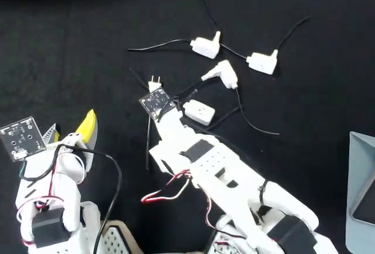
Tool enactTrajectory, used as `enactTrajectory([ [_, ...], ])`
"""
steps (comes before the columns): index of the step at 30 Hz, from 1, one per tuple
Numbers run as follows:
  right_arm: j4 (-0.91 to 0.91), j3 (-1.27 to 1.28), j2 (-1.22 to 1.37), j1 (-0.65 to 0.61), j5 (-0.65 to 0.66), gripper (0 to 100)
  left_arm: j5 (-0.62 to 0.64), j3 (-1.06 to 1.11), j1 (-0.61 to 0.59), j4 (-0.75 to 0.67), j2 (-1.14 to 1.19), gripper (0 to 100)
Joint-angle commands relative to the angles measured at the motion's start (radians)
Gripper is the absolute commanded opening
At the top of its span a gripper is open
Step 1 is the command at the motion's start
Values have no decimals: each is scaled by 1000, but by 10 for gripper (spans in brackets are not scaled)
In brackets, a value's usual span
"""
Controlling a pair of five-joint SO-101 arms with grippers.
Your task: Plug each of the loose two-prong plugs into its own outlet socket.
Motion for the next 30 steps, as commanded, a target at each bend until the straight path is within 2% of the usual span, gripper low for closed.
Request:
enactTrajectory([
  [1,25,-7,-5,11,8,12,2,-13,-5,-28,-5,306],
  [4,58,-41,-111,11,8,12,2,-12,-5,-28,-5,306],
  [9,215,-223,-321,38,6,12,3,-2,-7,-29,-5,306],
  [15,334,-466,-398,187,52,13,2,-1,-5,-29,-5,306],
  [18,259,-481,-386,330,100,13,2,-1,-5,-29,-5,306],
  [23,68,-479,-277,571,104,15,0,-1,-5,-29,-5,306],
  [30,-153,-487,24,712,104,16,0,5,-5,-29,-5,306],
])
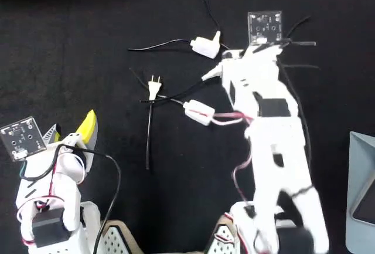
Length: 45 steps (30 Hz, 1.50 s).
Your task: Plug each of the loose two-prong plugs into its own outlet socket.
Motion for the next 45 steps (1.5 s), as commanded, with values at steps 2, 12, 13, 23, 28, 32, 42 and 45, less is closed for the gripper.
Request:
enactTrajectory([
  [2,-224,-77,217,95,9,21,0,8,-4,-40,-3,306],
  [12,-98,-223,395,72,6,168,0,25,-4,-58,-3,306],
  [13,-72,-223,372,55,5,159,0,25,-4,-58,-3,306],
  [23,29,-143,272,-370,-135,145,0,25,-4,-58,-3,306],
  [28,20,-130,394,-529,-233,145,0,25,-5,-58,-3,306],
  [32,-63,-163,515,-565,-267,142,0,25,-5,-58,-3,306],
  [42,-158,-374,802,-523,-265,142,0,27,-4,-58,-3,306],
  [45,-158,-418,839,-496,-265,142,0,27,-4,-58,-3,306],
])
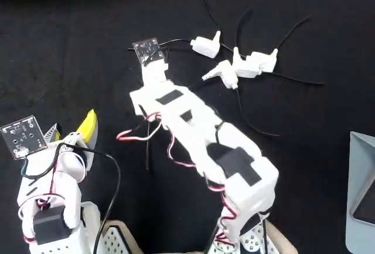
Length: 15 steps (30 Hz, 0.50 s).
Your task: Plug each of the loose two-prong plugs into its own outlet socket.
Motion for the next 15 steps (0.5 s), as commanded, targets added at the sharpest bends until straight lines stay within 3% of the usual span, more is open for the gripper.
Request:
enactTrajectory([
  [1,-17,-110,33,54,-9,142,0,-7,-4,-28,-2,306],
  [11,2,-189,163,75,-8,136,0,-7,-4,-28,-2,306],
  [15,60,-231,166,75,-8,13,0,-5,-4,-28,-2,306],
])
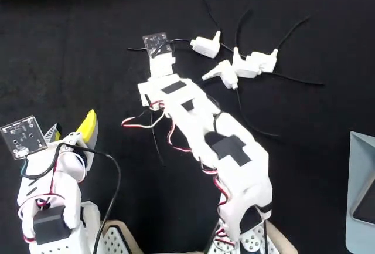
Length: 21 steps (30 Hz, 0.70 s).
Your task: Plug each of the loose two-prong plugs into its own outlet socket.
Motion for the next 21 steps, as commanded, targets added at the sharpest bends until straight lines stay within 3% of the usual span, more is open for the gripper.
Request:
enactTrajectory([
  [1,35,-74,-5,9,-8,11,0,-5,-4,-28,-2,306],
  [9,63,-41,-102,11,0,11,0,-2,-4,-28,-2,306],
  [18,112,154,-633,8,-3,11,0,1,-4,-28,-2,306],
  [21,210,188,-780,8,-9,11,0,1,-4,-28,-2,306],
])
